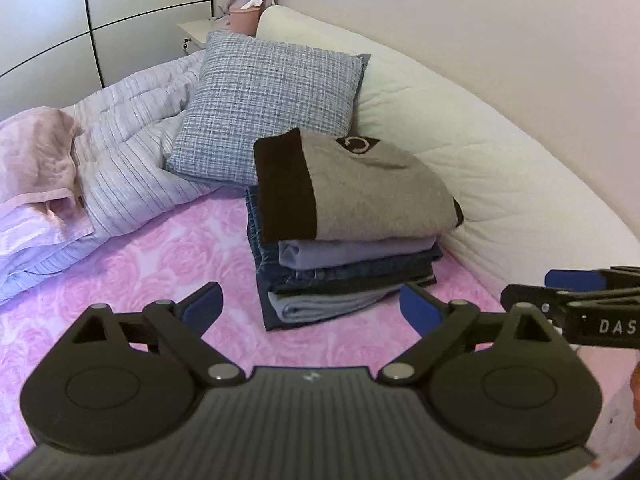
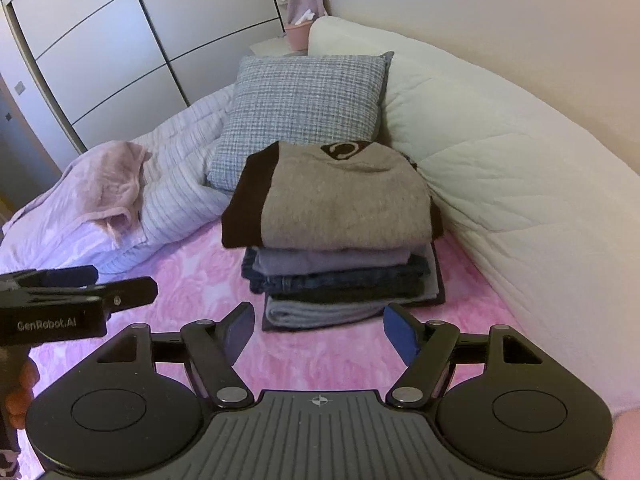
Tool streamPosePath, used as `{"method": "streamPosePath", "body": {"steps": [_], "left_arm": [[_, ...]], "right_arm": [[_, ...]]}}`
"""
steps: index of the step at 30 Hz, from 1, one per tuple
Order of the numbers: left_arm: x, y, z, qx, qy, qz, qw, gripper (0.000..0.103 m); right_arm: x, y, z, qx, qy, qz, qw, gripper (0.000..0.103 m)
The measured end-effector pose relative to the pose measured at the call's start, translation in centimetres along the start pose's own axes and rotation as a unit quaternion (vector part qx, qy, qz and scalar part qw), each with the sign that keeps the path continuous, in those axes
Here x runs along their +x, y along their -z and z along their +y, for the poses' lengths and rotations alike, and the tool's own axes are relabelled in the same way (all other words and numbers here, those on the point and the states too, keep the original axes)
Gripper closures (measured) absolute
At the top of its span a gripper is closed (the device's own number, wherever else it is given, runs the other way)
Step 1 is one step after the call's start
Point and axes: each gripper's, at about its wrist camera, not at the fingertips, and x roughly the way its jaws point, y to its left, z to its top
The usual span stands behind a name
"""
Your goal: Fold clothes
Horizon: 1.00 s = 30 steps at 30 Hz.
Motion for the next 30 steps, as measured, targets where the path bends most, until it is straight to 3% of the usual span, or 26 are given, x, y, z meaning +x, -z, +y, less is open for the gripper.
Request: {"method": "streamPosePath", "body": {"steps": [13, 30], "left_arm": [[-3.8, 2.9, -1.4, 0.02, 0.021, -0.004, 0.9996, 0.01], [-5.3, 4.3, -1.6, 0.021, 0.019, -0.006, 0.9996, 0.01]], "right_arm": [[-4.1, 3.8, 0.7, 0.014, 0.012, -0.007, 1.0, 0.034], [-5.3, 5.5, 1.7, 0.001, 0.004, -0.006, 1.0, 0.034]]}}
